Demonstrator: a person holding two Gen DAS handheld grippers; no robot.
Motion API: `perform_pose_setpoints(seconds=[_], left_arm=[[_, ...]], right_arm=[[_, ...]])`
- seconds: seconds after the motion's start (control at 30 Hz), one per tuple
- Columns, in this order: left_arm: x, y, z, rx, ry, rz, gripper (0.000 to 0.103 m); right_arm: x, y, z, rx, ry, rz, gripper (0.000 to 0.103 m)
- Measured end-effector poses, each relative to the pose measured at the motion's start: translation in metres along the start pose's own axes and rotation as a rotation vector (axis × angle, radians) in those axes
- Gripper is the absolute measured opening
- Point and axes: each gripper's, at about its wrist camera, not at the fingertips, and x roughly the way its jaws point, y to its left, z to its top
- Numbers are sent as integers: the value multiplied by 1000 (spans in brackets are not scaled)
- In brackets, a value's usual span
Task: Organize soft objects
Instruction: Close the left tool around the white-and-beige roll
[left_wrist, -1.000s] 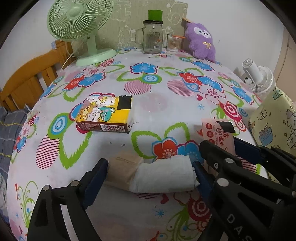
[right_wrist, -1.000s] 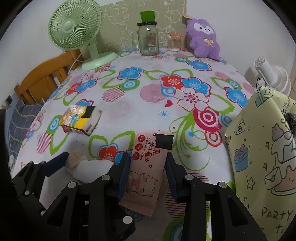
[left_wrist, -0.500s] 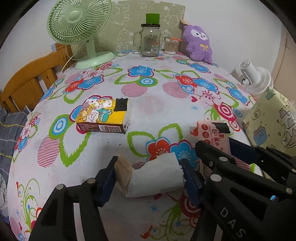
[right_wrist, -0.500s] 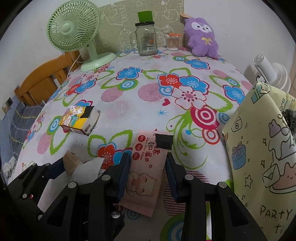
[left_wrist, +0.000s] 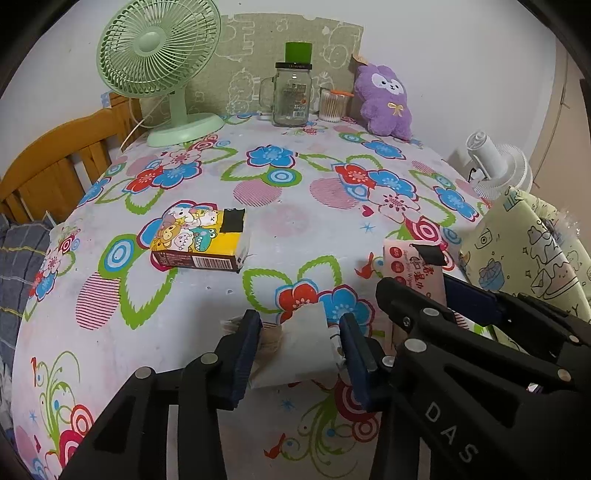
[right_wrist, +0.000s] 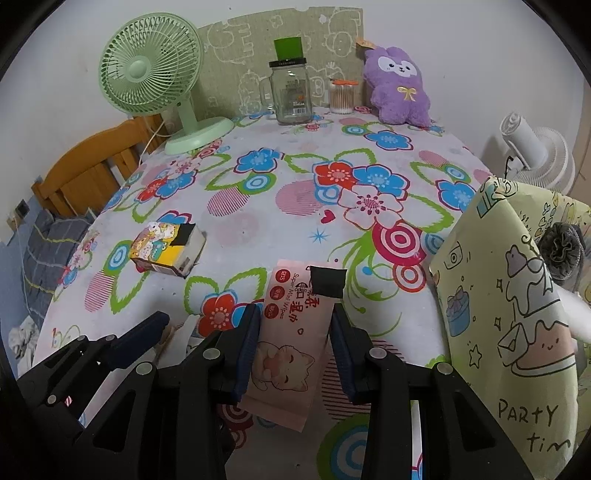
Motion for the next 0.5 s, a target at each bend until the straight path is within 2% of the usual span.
perform_pose_setpoints(seconds=[0.23,0.5], left_arm=[[-5,0,2,0,-12,-5,40],[-6,-1,0,0,-15,7,42]], right_arm=[[-7,1,2,-2,-11,4,41],[-10,1,1,-4,-14,0,41]])
